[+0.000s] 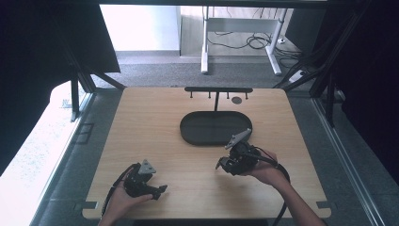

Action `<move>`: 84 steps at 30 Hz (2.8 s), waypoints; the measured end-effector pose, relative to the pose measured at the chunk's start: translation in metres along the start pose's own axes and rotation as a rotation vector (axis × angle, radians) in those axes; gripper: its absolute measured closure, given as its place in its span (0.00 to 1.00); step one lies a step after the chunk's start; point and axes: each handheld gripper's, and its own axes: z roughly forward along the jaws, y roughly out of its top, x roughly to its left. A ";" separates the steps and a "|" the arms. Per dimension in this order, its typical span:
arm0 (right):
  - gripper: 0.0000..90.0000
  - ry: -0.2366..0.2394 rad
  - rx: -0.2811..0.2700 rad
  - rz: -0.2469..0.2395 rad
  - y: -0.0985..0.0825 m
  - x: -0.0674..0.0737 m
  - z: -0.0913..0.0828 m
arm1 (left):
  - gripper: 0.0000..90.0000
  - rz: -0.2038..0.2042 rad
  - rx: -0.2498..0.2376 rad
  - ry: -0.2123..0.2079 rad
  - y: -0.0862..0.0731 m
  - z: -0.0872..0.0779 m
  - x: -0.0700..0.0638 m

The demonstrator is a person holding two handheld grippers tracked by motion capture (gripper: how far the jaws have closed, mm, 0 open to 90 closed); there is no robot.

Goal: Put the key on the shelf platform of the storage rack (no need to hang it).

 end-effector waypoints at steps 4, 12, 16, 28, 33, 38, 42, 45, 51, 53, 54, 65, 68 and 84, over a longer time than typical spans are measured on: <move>0.55 -0.002 -0.006 0.003 0.000 -0.001 -0.002 | 0.20 0.017 0.043 -0.019 -0.001 0.007 -0.002; 0.55 -0.006 0.000 -0.006 0.000 -0.001 -0.001 | 0.20 0.037 0.071 -0.034 -0.001 0.014 -0.007; 0.55 -0.008 0.001 -0.005 0.000 -0.001 -0.001 | 0.20 0.033 0.066 -0.029 -0.001 0.013 -0.006; 0.55 -0.010 0.018 -0.022 -0.005 0.001 0.007 | 0.18 0.053 0.075 -0.028 -0.001 0.017 -0.009; 0.55 -0.011 0.019 -0.026 -0.006 0.004 0.010 | 0.17 0.059 0.077 -0.025 0.000 0.018 -0.011; 0.55 -0.014 0.023 -0.033 -0.006 0.005 0.013 | 0.16 0.069 0.075 -0.025 0.000 0.019 -0.012; 0.55 -0.018 0.020 -0.035 -0.006 0.006 0.013 | 0.15 0.062 0.065 -0.026 0.000 0.020 -0.014; 0.55 -0.019 0.018 -0.035 -0.007 0.007 0.013 | 0.15 0.063 0.059 -0.024 0.001 0.021 -0.014; 0.55 -0.019 0.014 -0.035 -0.007 0.007 0.014 | 0.15 0.061 0.056 -0.025 0.001 0.021 -0.015; 0.55 -0.016 0.013 -0.034 -0.007 0.007 0.015 | 0.15 0.064 0.056 -0.025 0.001 0.021 -0.015; 0.55 -0.017 0.013 -0.034 -0.007 0.007 0.015 | 0.15 0.066 0.056 -0.025 0.001 0.021 -0.015; 0.55 -0.018 0.013 -0.037 -0.010 0.008 0.022 | 0.15 0.070 0.047 -0.029 0.000 0.022 -0.015; 0.55 -0.012 0.015 -0.036 -0.011 0.008 0.025 | 0.15 0.071 0.046 -0.030 0.000 0.022 -0.015; 0.55 -0.008 -0.011 -0.008 -0.011 0.005 0.027 | 0.14 0.073 0.037 -0.031 0.001 0.023 -0.017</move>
